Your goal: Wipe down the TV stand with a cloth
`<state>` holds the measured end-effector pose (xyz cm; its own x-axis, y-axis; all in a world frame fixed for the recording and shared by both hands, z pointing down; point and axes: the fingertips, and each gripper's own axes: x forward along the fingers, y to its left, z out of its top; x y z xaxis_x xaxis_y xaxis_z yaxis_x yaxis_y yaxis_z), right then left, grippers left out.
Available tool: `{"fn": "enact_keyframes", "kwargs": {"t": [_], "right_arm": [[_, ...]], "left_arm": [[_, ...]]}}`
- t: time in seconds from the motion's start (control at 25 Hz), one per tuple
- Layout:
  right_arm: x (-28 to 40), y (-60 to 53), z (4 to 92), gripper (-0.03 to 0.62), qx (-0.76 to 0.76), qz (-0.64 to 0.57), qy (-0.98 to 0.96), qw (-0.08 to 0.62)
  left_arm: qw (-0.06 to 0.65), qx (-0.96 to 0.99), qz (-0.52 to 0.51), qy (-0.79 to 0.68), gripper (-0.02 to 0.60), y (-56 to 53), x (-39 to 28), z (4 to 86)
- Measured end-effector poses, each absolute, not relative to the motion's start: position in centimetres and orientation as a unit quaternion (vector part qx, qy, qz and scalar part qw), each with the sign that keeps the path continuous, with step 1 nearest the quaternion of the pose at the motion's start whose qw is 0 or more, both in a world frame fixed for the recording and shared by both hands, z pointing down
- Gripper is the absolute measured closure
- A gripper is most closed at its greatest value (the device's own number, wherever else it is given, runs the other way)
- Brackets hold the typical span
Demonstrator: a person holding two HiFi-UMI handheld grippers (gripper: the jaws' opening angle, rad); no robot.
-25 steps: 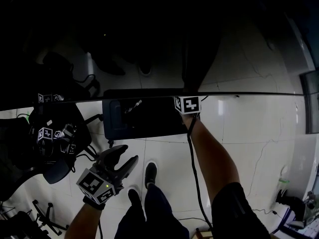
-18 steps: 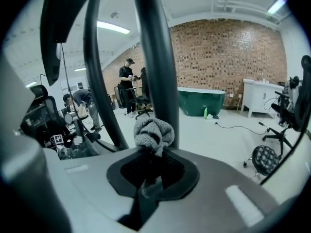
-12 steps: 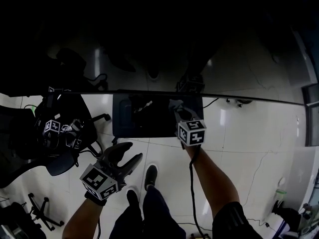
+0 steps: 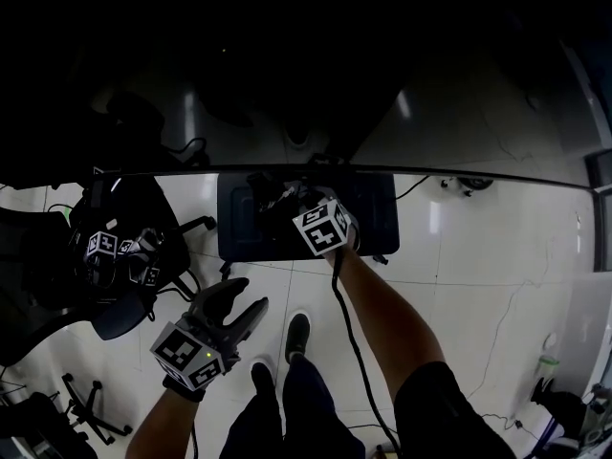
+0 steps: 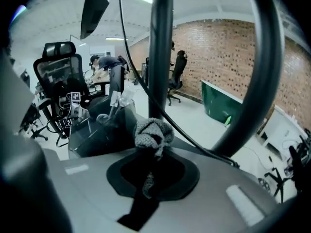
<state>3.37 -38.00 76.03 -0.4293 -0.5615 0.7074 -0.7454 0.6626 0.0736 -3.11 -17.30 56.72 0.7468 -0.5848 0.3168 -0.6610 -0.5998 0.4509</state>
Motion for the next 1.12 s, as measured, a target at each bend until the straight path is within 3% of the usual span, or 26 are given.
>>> {"fn": "enact_keyframes", "kwargs": {"t": [0.24,0.64,0.88,1.0,1.12], "right_arm": [[3.5,-39.2,78.7,0.565,0.344,0.078,-0.824,0.443],[16.7,-39.5,78.6,0.565,0.43,0.141,-0.783,0.426],[24.2,-38.8,78.9,0.565,0.472,0.139,-0.745,0.45],[25.2,-38.6,78.4,0.565,0.485,0.15,-0.737,0.447],[21.7,-38.7,76.0,0.565,0.481,0.148,-0.766,0.4]], "left_arm": [[0.286,0.89,0.07,-0.347,0.367,-17.7,-2.5,57.4],[0.282,0.897,0.071,-0.334,0.368,-18.3,-1.2,57.4],[0.278,0.899,0.078,-0.33,0.367,-18.4,-1.0,57.6],[0.278,0.899,0.079,-0.328,0.368,-18.1,-1.0,57.5],[0.275,0.9,0.081,-0.329,0.368,-17.7,-1.1,57.3]]}}
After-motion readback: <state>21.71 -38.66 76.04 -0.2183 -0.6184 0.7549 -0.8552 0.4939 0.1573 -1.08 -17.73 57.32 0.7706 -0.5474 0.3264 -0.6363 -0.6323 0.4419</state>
